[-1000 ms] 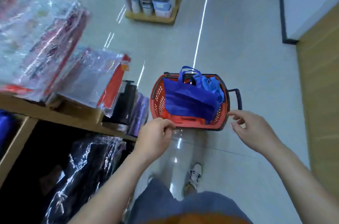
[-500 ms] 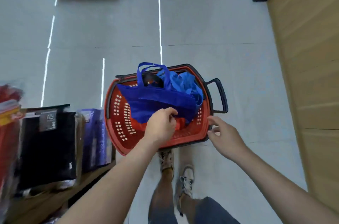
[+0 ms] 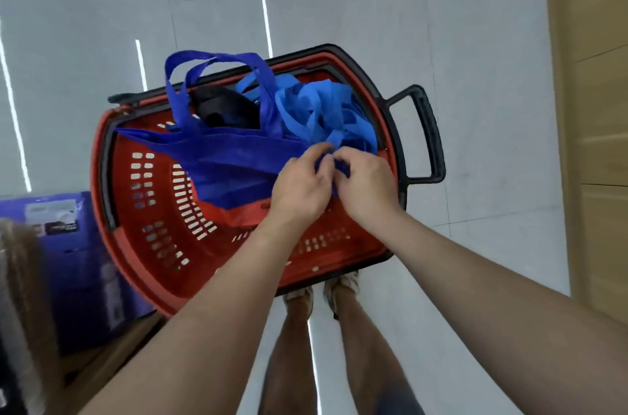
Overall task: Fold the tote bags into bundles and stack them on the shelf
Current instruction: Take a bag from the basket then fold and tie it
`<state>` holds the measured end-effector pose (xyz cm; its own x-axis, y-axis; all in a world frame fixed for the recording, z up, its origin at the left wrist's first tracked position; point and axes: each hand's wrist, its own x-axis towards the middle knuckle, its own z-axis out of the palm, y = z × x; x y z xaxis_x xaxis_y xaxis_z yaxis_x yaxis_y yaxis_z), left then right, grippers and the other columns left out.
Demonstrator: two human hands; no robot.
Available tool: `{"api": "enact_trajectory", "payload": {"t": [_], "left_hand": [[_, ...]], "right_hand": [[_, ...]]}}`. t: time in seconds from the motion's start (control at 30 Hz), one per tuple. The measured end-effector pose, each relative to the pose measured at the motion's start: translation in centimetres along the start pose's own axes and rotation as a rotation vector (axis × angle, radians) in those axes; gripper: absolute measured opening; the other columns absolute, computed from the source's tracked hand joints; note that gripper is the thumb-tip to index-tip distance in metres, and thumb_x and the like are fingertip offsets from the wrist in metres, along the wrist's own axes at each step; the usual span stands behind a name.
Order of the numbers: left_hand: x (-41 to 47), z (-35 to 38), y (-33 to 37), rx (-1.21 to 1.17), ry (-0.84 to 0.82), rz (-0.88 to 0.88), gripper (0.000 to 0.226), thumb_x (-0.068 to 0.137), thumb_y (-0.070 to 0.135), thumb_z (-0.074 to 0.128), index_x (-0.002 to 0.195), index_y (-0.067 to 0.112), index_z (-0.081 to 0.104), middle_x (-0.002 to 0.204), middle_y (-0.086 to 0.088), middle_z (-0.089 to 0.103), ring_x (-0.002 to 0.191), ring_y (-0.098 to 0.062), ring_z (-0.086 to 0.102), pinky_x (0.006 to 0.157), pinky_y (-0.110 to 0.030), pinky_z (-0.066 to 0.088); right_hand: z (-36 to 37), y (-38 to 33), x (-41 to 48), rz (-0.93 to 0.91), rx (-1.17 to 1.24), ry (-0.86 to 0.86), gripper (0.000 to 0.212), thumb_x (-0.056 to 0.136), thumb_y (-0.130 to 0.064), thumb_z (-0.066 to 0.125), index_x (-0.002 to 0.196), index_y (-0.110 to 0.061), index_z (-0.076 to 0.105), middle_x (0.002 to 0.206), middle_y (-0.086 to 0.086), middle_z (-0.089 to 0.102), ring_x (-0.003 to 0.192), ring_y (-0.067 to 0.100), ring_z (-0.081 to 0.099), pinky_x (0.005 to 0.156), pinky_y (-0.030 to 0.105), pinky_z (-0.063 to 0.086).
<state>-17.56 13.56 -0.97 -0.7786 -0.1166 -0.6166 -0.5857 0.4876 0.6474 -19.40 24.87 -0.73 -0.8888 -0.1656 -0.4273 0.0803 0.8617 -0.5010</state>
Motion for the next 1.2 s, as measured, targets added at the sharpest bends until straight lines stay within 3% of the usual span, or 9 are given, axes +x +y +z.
{"api": "enact_trajectory", "payload": {"t": [0.17,0.3,0.43,0.63,0.83,0.9,1.0,1.1,1.2], "left_hand": [[-2.0,-3.7,1.3,-0.241,0.201,-0.255,0.01,0.069,0.021,0.059,0.067,0.025,0.068,0.071,0.002,0.069,0.077,-0.026,0.067,0.076,-0.042,0.057],[-7.2,-9.2,3.4,-0.267,0.22,-0.126,0.041,0.078,-0.005,0.059,0.079,0.034,0.072,0.087,0.011,0.072,0.085,-0.009,0.065,0.084,-0.028,0.051],[-13.3,-14.5,7.4,-0.371,0.279,0.111,0.047,0.081,-0.011,0.052,0.091,0.032,0.069,0.099,0.014,0.071,0.1,-0.006,0.063,0.095,-0.027,0.046],[-18.1,-19.7,13.7,-0.624,0.255,0.31,0.062,0.087,0.02,0.061,0.141,0.038,0.035,0.14,-0.006,0.052,0.121,-0.019,0.057,0.104,-0.049,0.044],[-27.5,-17.6,18.1,-0.16,-0.112,0.489,0.123,0.061,0.039,0.089,0.149,0.044,0.003,0.154,0.024,0.022,0.14,0.008,0.022,0.11,-0.011,0.025],[-29.6,-15.5,18.4,0.071,-0.013,0.559,0.11,0.067,0.041,0.082,0.149,0.043,0.009,0.149,0.027,0.026,0.137,0.008,0.026,0.108,-0.007,0.021],[-31.1,-15.0,19.3,0.03,0.448,0.501,0.049,0.078,0.021,0.06,0.126,0.028,0.062,0.118,0.012,0.067,0.108,-0.008,0.063,0.087,-0.006,0.038],[-32.1,-17.0,21.7,-0.349,0.704,0.314,0.025,0.089,0.007,0.06,0.077,0.027,0.069,0.068,0.017,0.067,0.064,-0.002,0.06,0.065,-0.02,0.044],[-33.2,-19.0,25.0,-0.89,0.675,0.171,0.019,0.095,0.014,0.058,0.08,0.017,0.068,0.074,0.006,0.071,0.07,-0.012,0.065,0.068,-0.033,0.053]], "right_hand": [[-3.0,-1.0,-4.3,-0.241,0.179,-0.037,0.028,0.083,-0.02,0.072,0.11,-0.019,0.068,0.101,0.001,0.069,0.093,0.017,0.062,0.082,0.037,0.051],[-5.9,0.2,-8.2,-0.317,-0.066,-0.197,0.068,0.08,-0.028,0.068,0.143,-0.028,0.042,0.142,-0.003,0.051,0.128,0.017,0.049,0.101,0.045,0.041],[-10.3,-0.1,-10.7,-0.253,-0.096,-0.121,0.071,0.065,-0.008,0.051,0.135,-0.022,0.055,0.132,0.001,0.061,0.12,0.023,0.058,0.094,0.051,0.045],[-18.8,-8.0,-15.4,-0.004,0.396,0.029,0.035,0.097,-0.014,0.049,0.129,-0.021,0.06,0.103,-0.013,0.066,0.089,-0.006,0.06,0.078,0.002,0.043],[-30.4,-15.9,-15.9,0.159,0.793,0.029,0.022,0.09,0.006,0.047,0.095,-0.003,0.066,0.096,0.015,0.071,0.083,0.026,0.064,0.08,0.043,0.054],[-33.2,-17.8,-17.0,0.145,0.835,-0.063,0.022,0.089,0.009,0.045,0.096,0.004,0.064,0.102,0.02,0.071,0.084,0.027,0.066,0.081,0.045,0.056],[-36.6,-19.4,-19.2,0.097,1.063,-0.162,0.014,0.095,-0.004,0.052,0.097,-0.003,0.065,0.101,0.013,0.072,0.084,0.023,0.07,0.07,0.031,0.058],[-38.9,-20.1,-20.5,0.019,1.322,-0.326,0.081,0.079,-0.063,0.058,0.144,-0.018,0.042,0.135,0.008,0.058,0.12,0.024,0.06,0.092,0.051,0.052],[-39.1,-20.3,-22.9,-0.174,0.962,-0.43,0.117,0.056,-0.081,0.064,0.152,-0.045,0.008,0.156,-0.014,0.026,0.142,0.007,0.03,0.113,0.044,0.031]]}}
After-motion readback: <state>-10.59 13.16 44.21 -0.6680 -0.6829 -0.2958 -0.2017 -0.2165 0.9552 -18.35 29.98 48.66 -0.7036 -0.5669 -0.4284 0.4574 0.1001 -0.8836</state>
